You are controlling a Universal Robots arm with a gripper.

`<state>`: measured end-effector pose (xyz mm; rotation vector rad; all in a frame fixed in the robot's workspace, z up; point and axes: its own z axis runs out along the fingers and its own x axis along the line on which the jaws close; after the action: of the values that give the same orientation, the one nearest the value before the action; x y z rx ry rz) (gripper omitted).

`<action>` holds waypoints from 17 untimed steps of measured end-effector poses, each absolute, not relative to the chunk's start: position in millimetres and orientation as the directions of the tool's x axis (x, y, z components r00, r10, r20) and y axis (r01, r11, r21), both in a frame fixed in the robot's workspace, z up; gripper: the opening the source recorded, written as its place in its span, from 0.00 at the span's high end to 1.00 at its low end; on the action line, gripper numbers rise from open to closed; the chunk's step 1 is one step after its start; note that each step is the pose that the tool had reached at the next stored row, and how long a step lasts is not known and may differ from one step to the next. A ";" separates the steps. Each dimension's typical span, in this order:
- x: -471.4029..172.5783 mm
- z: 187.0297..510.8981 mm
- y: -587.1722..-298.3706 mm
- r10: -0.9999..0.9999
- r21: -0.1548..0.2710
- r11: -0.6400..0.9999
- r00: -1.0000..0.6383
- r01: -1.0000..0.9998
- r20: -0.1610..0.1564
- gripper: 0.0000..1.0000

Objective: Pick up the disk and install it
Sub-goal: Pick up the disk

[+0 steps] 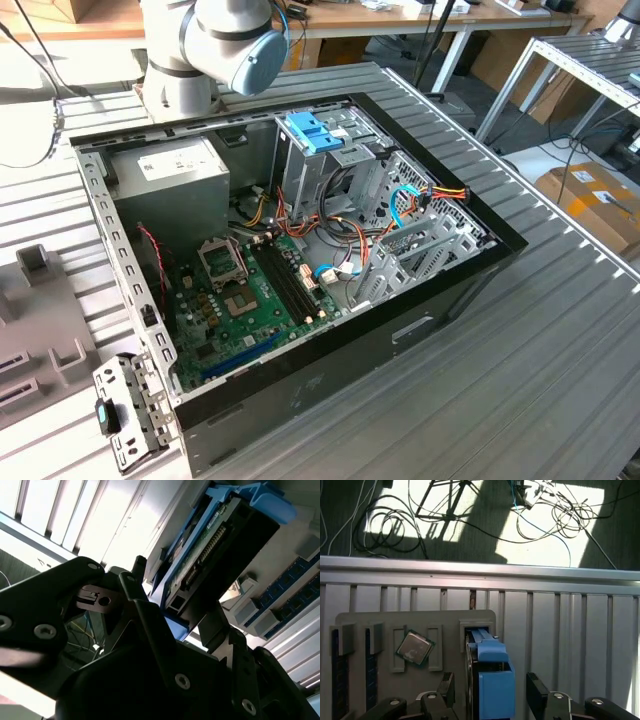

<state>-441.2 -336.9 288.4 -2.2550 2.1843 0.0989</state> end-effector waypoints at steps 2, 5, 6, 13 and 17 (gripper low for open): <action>-441.2 286.9 -336.9 -0.998 0.043 -0.033 0.031 -0.999 -0.046 0.32; -441.2 283.5 -336.9 -0.998 0.044 -0.033 0.031 -0.999 -0.046 0.32; -441.2 282.5 -336.9 -0.998 0.044 -0.033 0.031 -0.999 -0.046 0.32; -441.2 275.6 -336.9 -0.998 0.044 -0.033 0.031 -0.999 -0.046 0.32; -441.2 275.4 -336.9 -0.998 0.043 -0.033 0.031 -0.999 -0.046 0.32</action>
<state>-441.2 -336.9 275.4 -2.2549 2.1845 0.0990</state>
